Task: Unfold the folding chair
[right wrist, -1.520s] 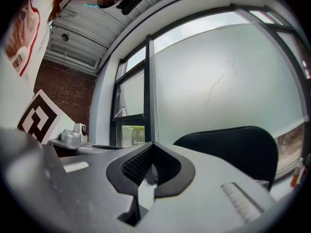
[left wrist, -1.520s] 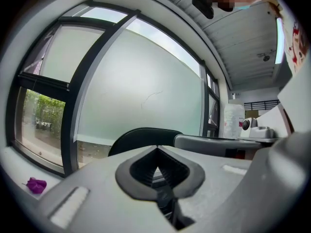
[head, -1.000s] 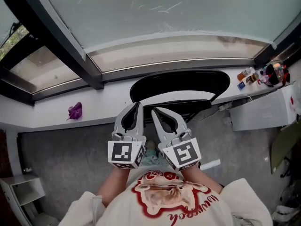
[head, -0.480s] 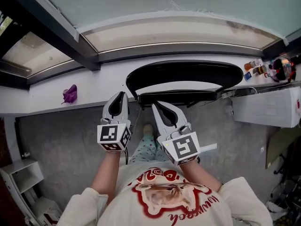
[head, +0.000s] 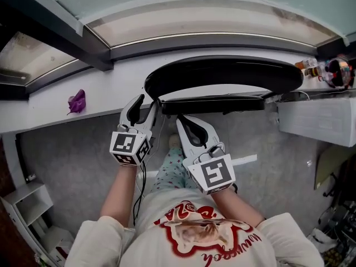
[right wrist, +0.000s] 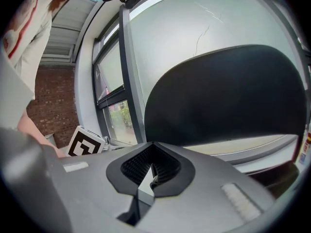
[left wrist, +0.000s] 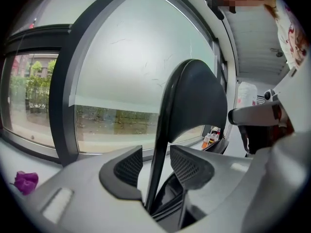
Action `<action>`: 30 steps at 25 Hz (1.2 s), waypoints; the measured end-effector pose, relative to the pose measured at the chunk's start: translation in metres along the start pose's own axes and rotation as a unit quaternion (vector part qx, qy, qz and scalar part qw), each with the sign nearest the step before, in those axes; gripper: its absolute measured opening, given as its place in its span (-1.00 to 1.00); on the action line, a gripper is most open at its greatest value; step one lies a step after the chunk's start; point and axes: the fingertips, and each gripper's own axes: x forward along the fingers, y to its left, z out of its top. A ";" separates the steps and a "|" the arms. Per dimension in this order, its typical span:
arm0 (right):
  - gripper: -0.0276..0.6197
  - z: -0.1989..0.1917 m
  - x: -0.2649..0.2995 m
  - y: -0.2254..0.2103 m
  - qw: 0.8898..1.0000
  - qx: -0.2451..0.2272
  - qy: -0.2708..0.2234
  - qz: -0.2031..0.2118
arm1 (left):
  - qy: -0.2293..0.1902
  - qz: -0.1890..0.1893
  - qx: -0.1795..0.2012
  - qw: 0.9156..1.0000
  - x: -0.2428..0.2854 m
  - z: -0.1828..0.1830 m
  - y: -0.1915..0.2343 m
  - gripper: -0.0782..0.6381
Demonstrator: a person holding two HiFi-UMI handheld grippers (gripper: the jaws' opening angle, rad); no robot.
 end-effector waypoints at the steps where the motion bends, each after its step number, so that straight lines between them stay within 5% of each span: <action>1: -0.85 -0.003 0.001 0.001 1.000 0.003 0.004 -0.001 | 0.004 0.004 -0.001 1.000 0.002 -0.004 0.002 -0.31; 8: -0.85 -0.025 0.007 0.003 0.999 0.028 0.024 -0.007 | -0.003 -0.017 -0.026 1.000 0.034 -0.004 -0.001 -0.29; 15: -0.85 -0.033 0.004 0.010 0.999 0.025 0.029 -0.011 | 0.011 -0.048 0.000 0.999 0.060 -0.007 -0.001 -0.26; 17: -0.85 -0.035 0.003 0.009 0.999 0.031 0.032 -0.018 | 0.015 -0.056 0.014 0.998 0.065 -0.008 -0.005 -0.29; 21: -0.85 -0.050 0.004 0.002 0.997 0.058 0.047 -0.033 | 0.032 -0.033 0.068 0.997 0.072 -0.015 -0.007 -0.72; 25: -0.84 -0.057 0.006 0.000 0.996 0.055 0.060 -0.040 | 0.043 -0.044 0.105 0.993 0.073 -0.017 -0.011 -0.73; 28: -0.83 -0.066 0.004 -0.002 0.990 0.104 0.079 -0.047 | 0.043 -0.055 0.115 0.991 0.071 -0.019 -0.013 -0.73; 30: -0.58 -0.073 0.000 -0.008 0.978 0.180 0.090 -0.058 | 0.039 -0.058 0.122 0.990 0.070 -0.019 -0.014 -0.73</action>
